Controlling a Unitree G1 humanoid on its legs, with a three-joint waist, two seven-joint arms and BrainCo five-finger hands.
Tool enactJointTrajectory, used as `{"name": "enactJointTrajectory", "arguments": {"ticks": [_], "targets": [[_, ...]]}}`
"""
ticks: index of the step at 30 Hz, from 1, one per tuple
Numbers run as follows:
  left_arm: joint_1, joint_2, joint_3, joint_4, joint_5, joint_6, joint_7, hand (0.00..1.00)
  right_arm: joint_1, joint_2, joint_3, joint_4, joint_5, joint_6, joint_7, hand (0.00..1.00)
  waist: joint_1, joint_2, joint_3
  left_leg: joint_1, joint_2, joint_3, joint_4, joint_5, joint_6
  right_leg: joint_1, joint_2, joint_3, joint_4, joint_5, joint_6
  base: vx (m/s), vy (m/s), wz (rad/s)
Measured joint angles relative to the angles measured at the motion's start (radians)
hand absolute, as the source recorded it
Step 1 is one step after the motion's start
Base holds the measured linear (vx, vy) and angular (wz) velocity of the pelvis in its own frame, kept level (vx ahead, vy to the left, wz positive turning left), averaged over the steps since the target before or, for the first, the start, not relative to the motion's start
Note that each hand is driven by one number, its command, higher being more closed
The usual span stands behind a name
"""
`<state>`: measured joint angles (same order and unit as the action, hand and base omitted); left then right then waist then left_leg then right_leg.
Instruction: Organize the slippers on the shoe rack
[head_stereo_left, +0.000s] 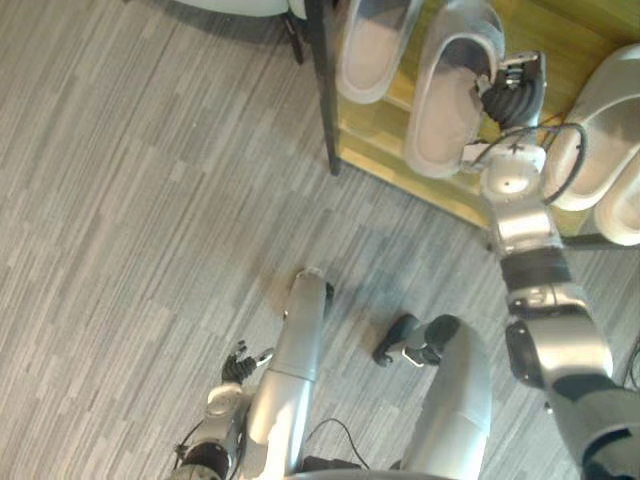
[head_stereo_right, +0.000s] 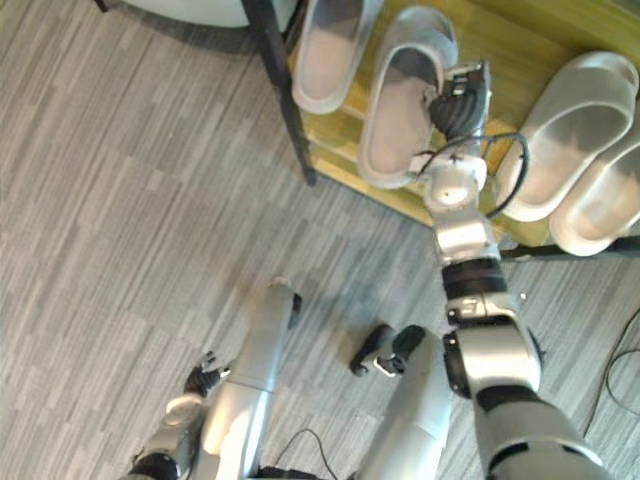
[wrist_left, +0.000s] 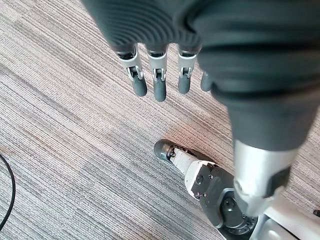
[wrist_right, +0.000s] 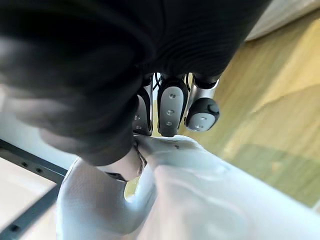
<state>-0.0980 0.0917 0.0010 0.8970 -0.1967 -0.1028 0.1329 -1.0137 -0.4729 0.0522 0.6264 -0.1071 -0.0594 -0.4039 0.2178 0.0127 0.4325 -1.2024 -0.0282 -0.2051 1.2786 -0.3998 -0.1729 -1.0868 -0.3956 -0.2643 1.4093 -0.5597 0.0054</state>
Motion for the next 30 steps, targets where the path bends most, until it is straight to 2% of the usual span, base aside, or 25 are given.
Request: {"name": "enactJointTrajectory", "arguments": {"ticks": [6, 7, 18, 19, 23, 30], "targets": [[0.000, 0.005, -0.022, -0.001, 0.000, 0.000, 0.000, 0.00, -0.074, -0.008, -0.001, 0.078, 0.001, 0.011, -0.008, 1.00, 0.004, 0.002, -0.001, -0.020, -0.006, -0.009, 0.000, 0.006, -0.009, -0.019, -0.007, -0.008, 0.015, -0.009, -0.007, 0.01, -0.010, 0.06], [-0.001, 0.005, -0.022, -0.001, 0.000, 0.001, 0.000, 0.00, -0.091, -0.008, -0.001, 0.102, 0.001, 0.012, -0.009, 0.00, 0.007, 0.003, -0.002, -0.025, -0.007, -0.011, 0.000, 0.008, -0.012, -0.024, -0.008, -0.009, 0.019, -0.011, -0.010, 0.01, -0.002, 0.05], [-0.005, 0.002, -0.040, 0.001, 0.000, 0.001, 0.012, 0.00, -0.122, -0.007, -0.022, 0.140, 0.031, 0.035, -0.085, 0.00, 0.021, 0.016, -0.009, -0.036, -0.009, -0.031, -0.010, 0.020, -0.025, -0.030, -0.009, -0.030, 0.027, -0.019, -0.016, 0.01, 0.000, 0.03], [-0.009, -0.007, -0.041, 0.004, 0.000, 0.000, 0.020, 0.00, -0.124, -0.007, -0.053, 0.140, 0.032, 0.040, -0.091, 0.00, 0.026, 0.030, -0.017, -0.037, -0.013, -0.033, -0.018, 0.026, -0.023, -0.030, -0.012, -0.033, 0.023, -0.018, -0.017, 0.00, 0.017, 0.08], [-0.009, -0.017, -0.045, 0.006, -0.001, 0.000, 0.026, 0.00, -0.125, -0.007, -0.059, 0.140, 0.040, 0.042, -0.107, 0.00, 0.035, 0.048, -0.028, -0.035, -0.015, -0.036, -0.041, 0.040, -0.032, -0.031, -0.014, -0.039, 0.014, -0.016, -0.021, 0.01, 0.017, 0.07], [-0.010, -0.018, -0.046, 0.005, -0.002, 0.000, 0.039, 0.00, -0.145, 0.001, -0.088, 0.133, 0.071, 0.042, -0.125, 0.00, 0.037, 0.049, -0.029, -0.020, -0.012, -0.041, -0.099, 0.074, -0.048, -0.024, -0.009, -0.058, -0.017, -0.005, -0.042, 0.00, 0.005, 0.05]]}}
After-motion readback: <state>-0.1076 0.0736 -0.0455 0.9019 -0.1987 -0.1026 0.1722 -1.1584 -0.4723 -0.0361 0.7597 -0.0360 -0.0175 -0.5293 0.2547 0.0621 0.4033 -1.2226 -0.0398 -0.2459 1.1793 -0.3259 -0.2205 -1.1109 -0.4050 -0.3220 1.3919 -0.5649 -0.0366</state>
